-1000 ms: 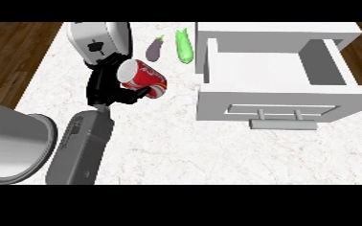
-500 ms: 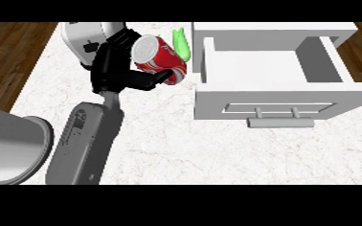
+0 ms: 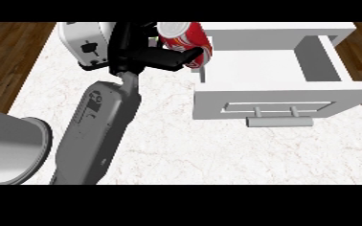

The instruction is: Pick up the can, place it into the drawer and close the drawer

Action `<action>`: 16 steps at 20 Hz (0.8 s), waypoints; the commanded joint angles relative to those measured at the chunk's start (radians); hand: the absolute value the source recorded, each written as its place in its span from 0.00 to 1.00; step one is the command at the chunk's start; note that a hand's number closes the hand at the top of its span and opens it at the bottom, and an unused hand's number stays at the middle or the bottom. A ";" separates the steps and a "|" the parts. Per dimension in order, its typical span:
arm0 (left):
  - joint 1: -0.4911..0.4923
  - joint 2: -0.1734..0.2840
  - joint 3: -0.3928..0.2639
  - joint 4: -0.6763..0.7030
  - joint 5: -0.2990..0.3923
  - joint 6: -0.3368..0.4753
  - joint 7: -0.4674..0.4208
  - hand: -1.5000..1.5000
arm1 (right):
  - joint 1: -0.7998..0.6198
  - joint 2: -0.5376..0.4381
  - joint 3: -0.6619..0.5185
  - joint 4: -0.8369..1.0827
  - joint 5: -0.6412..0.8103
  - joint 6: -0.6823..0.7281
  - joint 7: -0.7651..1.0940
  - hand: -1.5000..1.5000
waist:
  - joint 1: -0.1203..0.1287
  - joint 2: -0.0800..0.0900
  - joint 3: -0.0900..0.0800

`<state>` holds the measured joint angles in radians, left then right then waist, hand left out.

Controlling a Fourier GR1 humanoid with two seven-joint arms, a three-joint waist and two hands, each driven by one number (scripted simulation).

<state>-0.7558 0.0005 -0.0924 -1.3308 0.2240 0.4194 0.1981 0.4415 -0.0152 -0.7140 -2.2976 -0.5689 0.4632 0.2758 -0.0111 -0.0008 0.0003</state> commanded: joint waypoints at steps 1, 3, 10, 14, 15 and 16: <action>-0.107 0.000 -0.023 0.087 0.016 0.062 0.022 1.00 | -0.013 -0.002 -0.023 0.050 0.007 0.048 -0.038 0.00 | -0.006 0.001 0.000; -0.165 -0.001 -0.010 0.153 0.036 0.071 -0.027 1.00 | -0.006 0.014 0.053 -0.049 0.039 -0.003 0.039 0.00 | -0.008 0.003 0.000; -0.340 -0.001 -0.025 0.313 0.089 0.111 -0.046 1.00 | -0.071 -0.008 0.022 -0.003 0.031 -0.032 0.044 0.00 | -0.008 0.003 0.000; -0.384 -0.001 -0.048 0.418 0.160 0.104 -0.122 1.00 | -0.017 0.015 0.054 0.015 0.053 0.010 -0.026 0.00 | -0.019 0.004 0.000; -0.451 -0.001 -0.078 0.485 0.184 0.152 -0.129 1.00 | -0.041 0.015 0.072 0.003 0.074 -0.015 -0.011 0.00 | -0.030 0.008 0.000; -0.479 -0.001 -0.024 0.508 0.177 0.120 -0.114 1.00 | -0.049 0.015 0.039 0.034 0.061 0.010 -0.021 0.00 | -0.022 0.006 0.000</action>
<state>-1.1463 0.0001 -0.1388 -0.9323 0.3639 0.5454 0.1097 0.3986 -0.0056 -0.6722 -2.2830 -0.5185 0.4626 0.2726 -0.0303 0.0042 0.0005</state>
